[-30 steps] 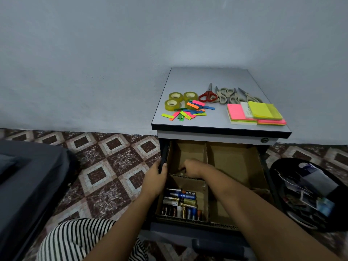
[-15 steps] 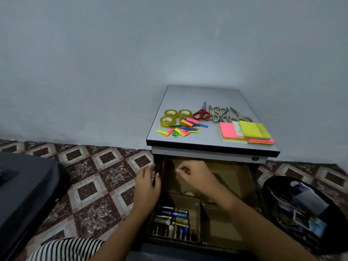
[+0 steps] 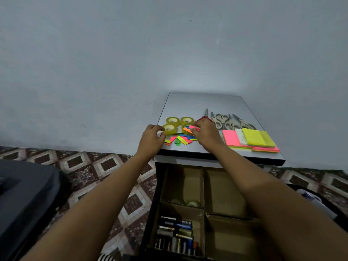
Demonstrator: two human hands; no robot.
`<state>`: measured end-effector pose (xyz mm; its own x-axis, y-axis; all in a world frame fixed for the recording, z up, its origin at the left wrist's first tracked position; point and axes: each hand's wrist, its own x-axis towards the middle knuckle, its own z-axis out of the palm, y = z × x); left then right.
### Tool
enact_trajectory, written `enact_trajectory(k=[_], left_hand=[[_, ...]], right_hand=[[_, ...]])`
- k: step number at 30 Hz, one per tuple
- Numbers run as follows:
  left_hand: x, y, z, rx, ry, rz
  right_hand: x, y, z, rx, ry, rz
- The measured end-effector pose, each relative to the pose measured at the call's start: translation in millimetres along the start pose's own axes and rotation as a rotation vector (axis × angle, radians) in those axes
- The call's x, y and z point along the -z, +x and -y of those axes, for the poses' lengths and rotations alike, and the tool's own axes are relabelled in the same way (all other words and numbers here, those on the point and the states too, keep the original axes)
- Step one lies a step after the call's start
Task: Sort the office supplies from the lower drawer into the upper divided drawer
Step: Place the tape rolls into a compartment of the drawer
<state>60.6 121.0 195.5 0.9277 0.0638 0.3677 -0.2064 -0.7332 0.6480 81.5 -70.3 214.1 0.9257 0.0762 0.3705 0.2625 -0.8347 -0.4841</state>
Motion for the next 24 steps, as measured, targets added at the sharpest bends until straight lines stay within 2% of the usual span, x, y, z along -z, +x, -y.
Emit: enact_trajectory(k=[7,11,17,24], left_hand=[[-5.0,21.3,-5.0,-0.026,0.100,0.105],[-9.4,28.6,-3.5,0.015,0.144,0.161],[-13.9,27.9,-2.8,0.037,0.191,0.157],[-14.3,28.9,-3.9,0.049,0.187,0.152]], right_hand=[[-10.7,14.3,2.4,0.039,-0.134,0.137],[-11.7,12.4,2.3,0.059,-0.195,0.112],[-7.4,8.4,-6.3,0.085,-0.201,0.091],[-5.4,6.7,-25.2,-0.041,-0.311,0.031]])
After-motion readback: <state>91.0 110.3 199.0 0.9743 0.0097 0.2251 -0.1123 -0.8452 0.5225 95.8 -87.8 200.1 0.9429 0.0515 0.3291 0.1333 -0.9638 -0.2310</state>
